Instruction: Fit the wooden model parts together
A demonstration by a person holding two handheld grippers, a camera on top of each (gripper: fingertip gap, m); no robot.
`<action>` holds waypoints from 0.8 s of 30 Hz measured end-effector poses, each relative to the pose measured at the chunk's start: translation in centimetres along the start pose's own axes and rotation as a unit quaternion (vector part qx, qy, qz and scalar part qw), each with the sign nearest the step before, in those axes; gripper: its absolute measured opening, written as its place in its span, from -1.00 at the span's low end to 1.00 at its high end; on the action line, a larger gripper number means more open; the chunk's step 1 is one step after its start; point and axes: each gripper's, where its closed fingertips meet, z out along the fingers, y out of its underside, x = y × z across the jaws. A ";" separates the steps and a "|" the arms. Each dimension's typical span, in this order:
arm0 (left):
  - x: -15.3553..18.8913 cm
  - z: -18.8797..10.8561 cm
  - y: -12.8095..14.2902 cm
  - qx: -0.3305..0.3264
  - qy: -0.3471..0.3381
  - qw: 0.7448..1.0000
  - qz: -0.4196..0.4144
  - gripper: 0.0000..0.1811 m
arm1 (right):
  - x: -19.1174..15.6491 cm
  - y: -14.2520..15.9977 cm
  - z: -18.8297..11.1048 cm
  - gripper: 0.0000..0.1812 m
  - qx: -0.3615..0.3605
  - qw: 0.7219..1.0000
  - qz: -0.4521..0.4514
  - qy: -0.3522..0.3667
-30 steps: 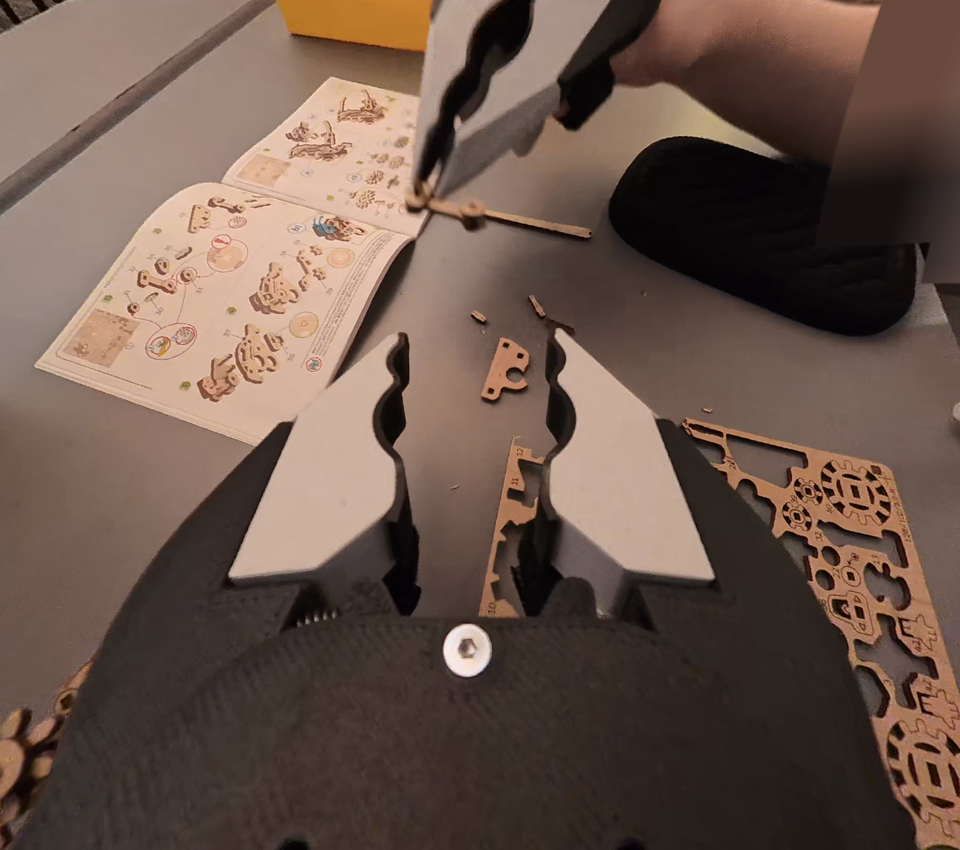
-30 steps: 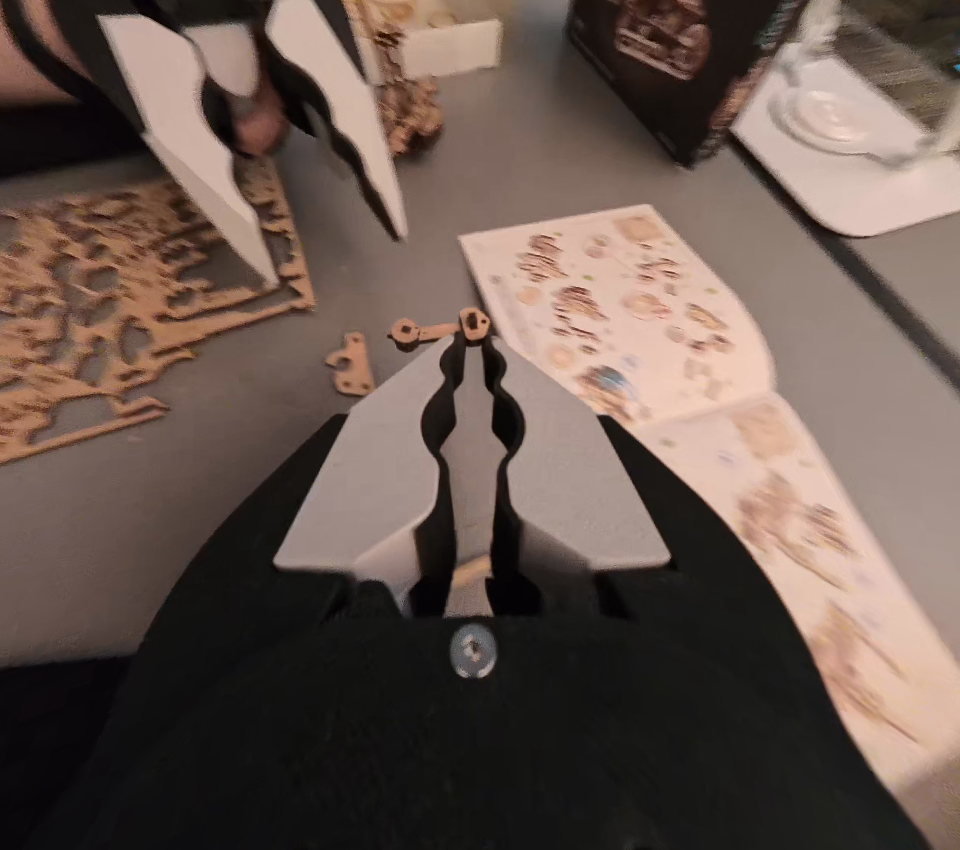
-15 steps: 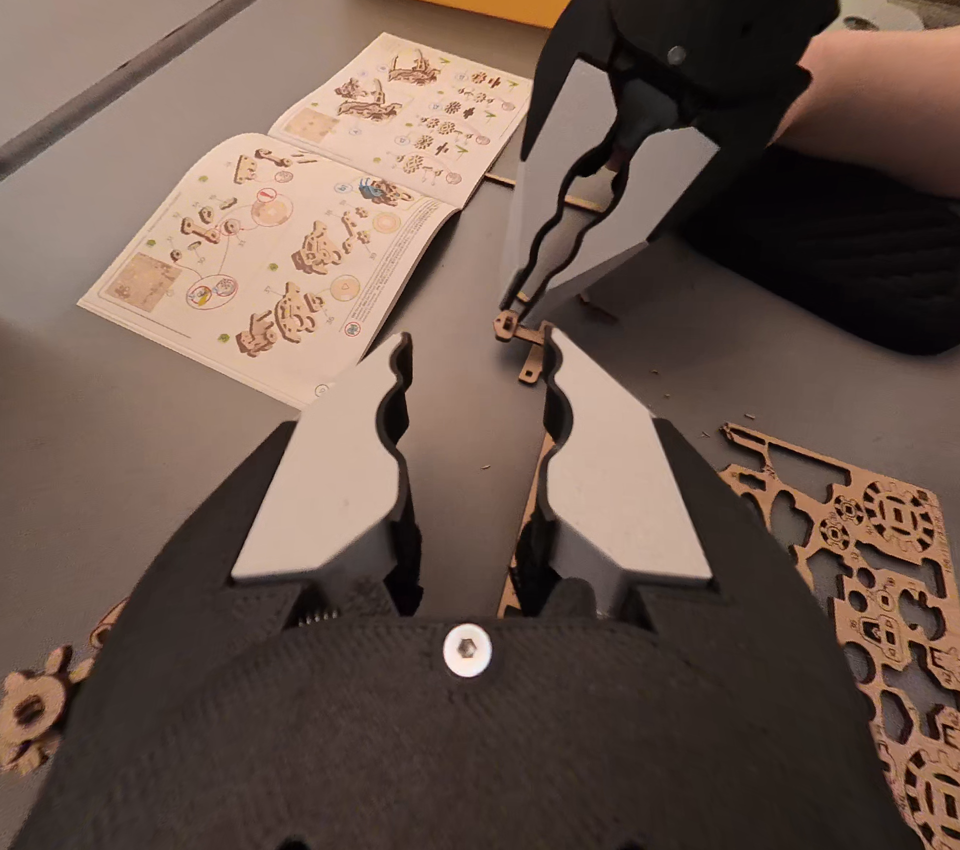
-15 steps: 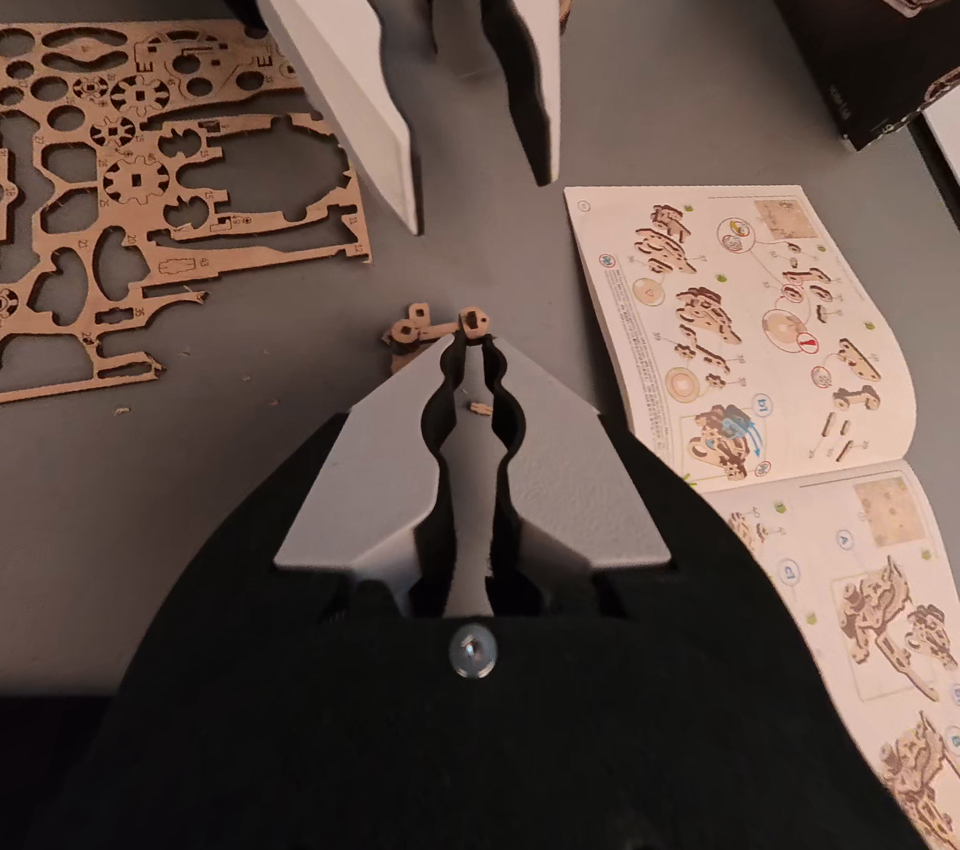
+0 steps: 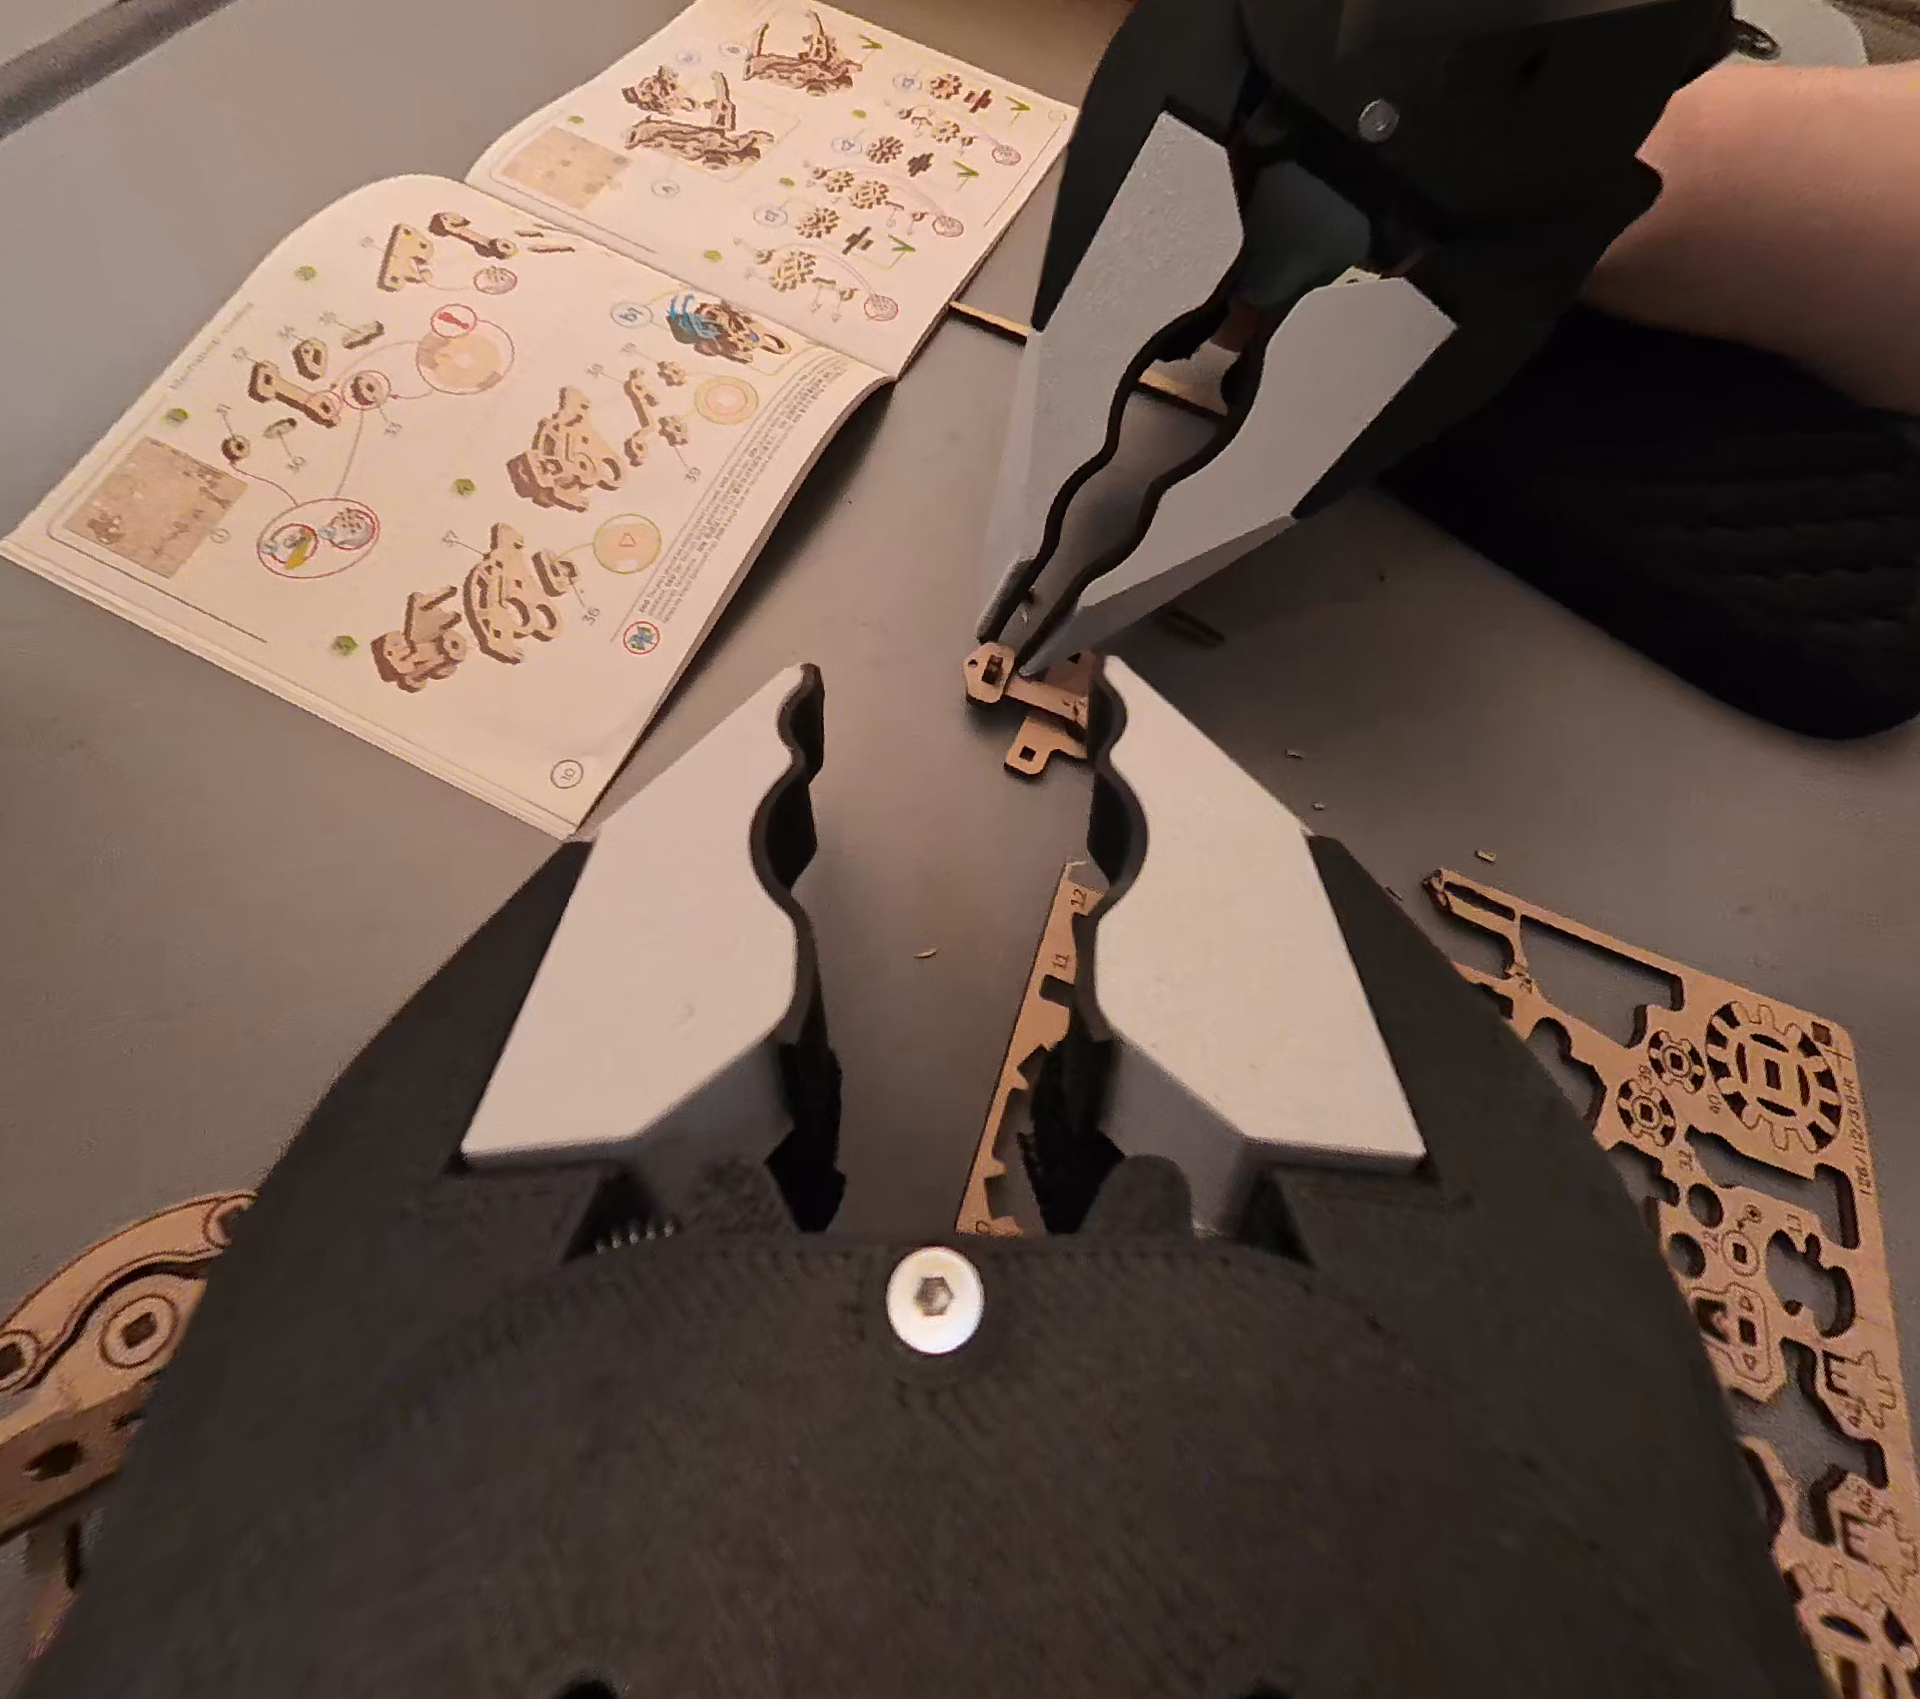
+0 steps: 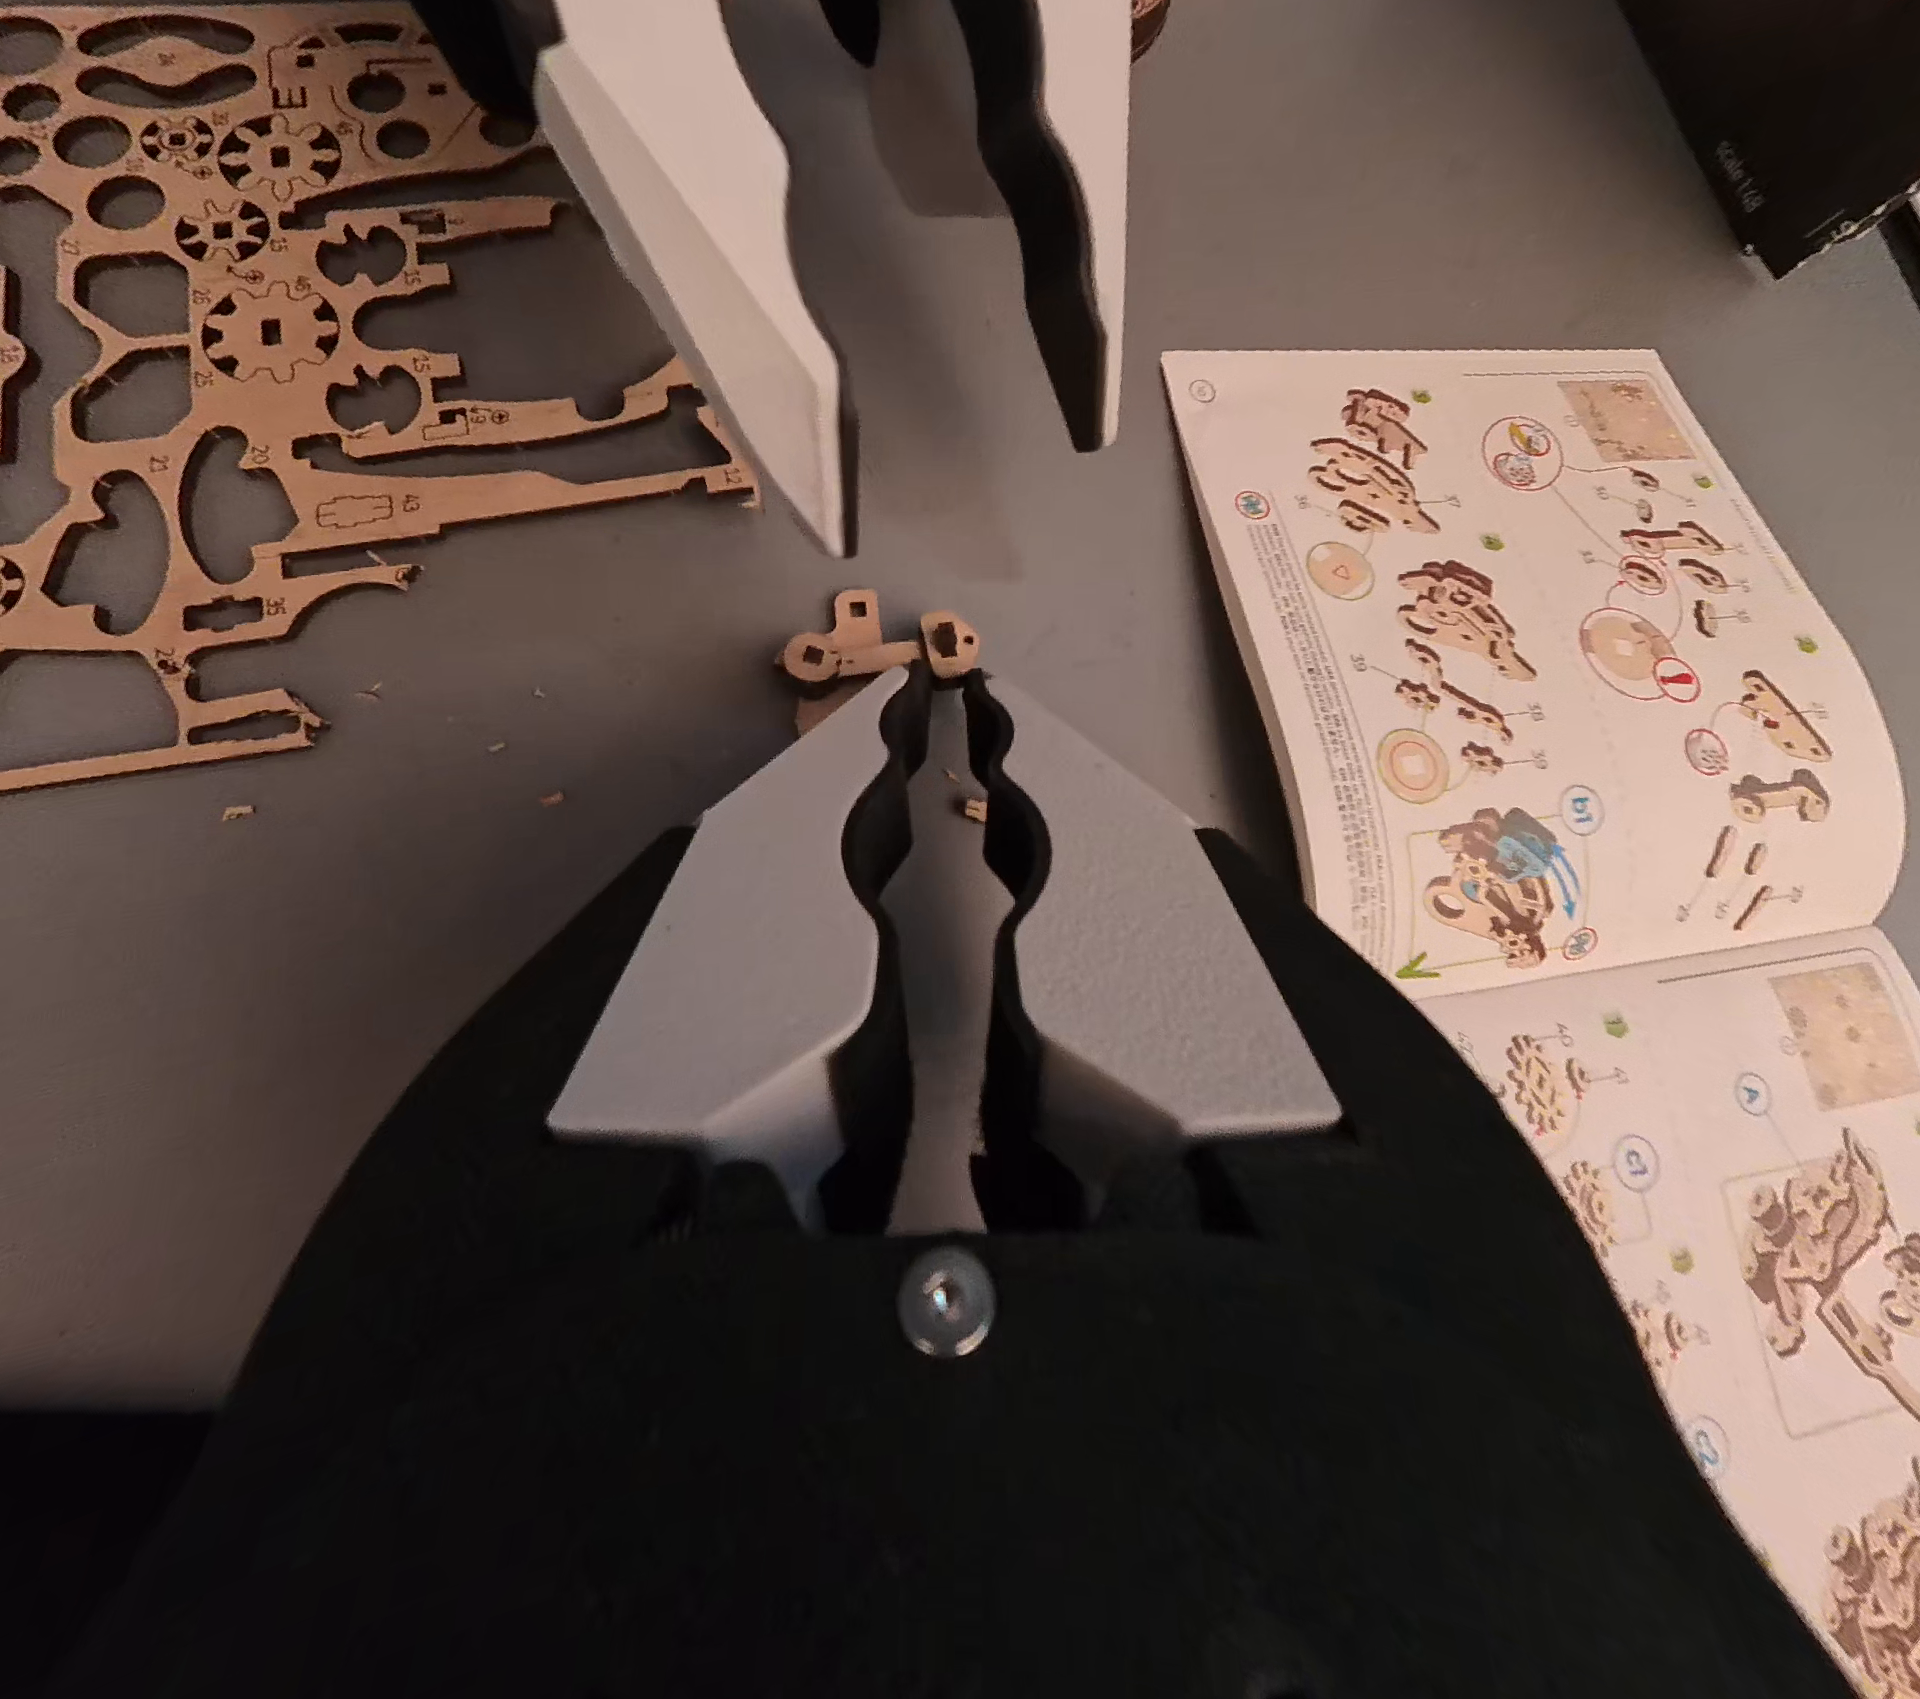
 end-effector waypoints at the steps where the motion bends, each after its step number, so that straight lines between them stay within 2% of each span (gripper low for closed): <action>1: -0.1 0.1 0.1 -0.002 -0.004 1.000 -0.004 -0.45 | 0.0 0.0 0.0 -0.95 -0.001 1.000 -0.002 0.001; 24: -0.2 1.4 1.7 -0.049 -0.017 0.999 -0.013 -0.38 | 0.2 0.1 0.1 -0.95 -0.006 1.000 -0.017 0.016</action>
